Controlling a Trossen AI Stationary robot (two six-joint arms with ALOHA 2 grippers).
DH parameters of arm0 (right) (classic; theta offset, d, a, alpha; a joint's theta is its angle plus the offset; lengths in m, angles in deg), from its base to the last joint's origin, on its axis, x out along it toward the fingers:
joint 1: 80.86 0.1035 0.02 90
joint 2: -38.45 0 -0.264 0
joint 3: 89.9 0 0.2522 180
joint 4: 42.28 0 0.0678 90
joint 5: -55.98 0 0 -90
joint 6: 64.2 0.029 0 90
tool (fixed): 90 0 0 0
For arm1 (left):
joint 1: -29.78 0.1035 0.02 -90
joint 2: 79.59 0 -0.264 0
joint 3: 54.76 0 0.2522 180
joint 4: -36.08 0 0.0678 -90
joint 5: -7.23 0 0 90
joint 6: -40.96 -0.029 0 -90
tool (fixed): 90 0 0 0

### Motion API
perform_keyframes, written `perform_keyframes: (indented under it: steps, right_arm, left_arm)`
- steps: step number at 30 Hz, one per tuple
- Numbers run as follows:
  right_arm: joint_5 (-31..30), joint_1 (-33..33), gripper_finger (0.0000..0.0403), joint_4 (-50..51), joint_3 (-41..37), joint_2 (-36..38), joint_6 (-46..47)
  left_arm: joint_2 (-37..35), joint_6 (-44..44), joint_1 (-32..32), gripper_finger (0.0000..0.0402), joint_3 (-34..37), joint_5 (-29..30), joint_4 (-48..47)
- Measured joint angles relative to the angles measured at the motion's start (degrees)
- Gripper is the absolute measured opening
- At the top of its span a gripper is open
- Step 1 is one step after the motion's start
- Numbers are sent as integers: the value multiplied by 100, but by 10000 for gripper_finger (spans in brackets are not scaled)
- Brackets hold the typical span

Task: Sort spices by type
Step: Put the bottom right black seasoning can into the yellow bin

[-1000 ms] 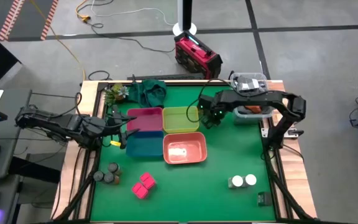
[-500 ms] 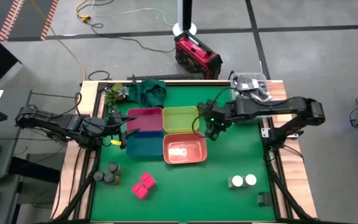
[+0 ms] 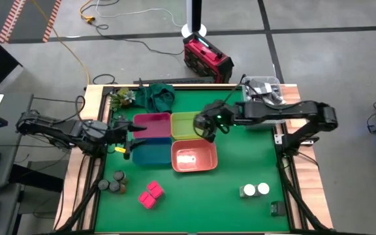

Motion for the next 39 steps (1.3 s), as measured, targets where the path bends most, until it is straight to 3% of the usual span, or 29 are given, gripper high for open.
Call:
perform_keyframes:
  steps: [4,11,17,27,39]
  right_arm:
    - [12,-206,149,27,530,-621,-457]
    - [304,-407,191,27,1440,-1644,-1215]
    - [863,-549,170,37,1765,-2250,-2049]
    - [1191,-891,188,-487,1801,-2567,-2373]
    - [1599,-936,173,-790,1790,-2679,-2404]
  left_arm:
    - [2,-184,2,245,-2,-96,26]
    - [0,-262,2,245,-2,-99,-209]
    - [0,-258,-4,245,-2,-116,-354]
    - [0,-254,-7,245,-2,-184,-607]
    - [0,-83,-9,245,-2,-185,-545]
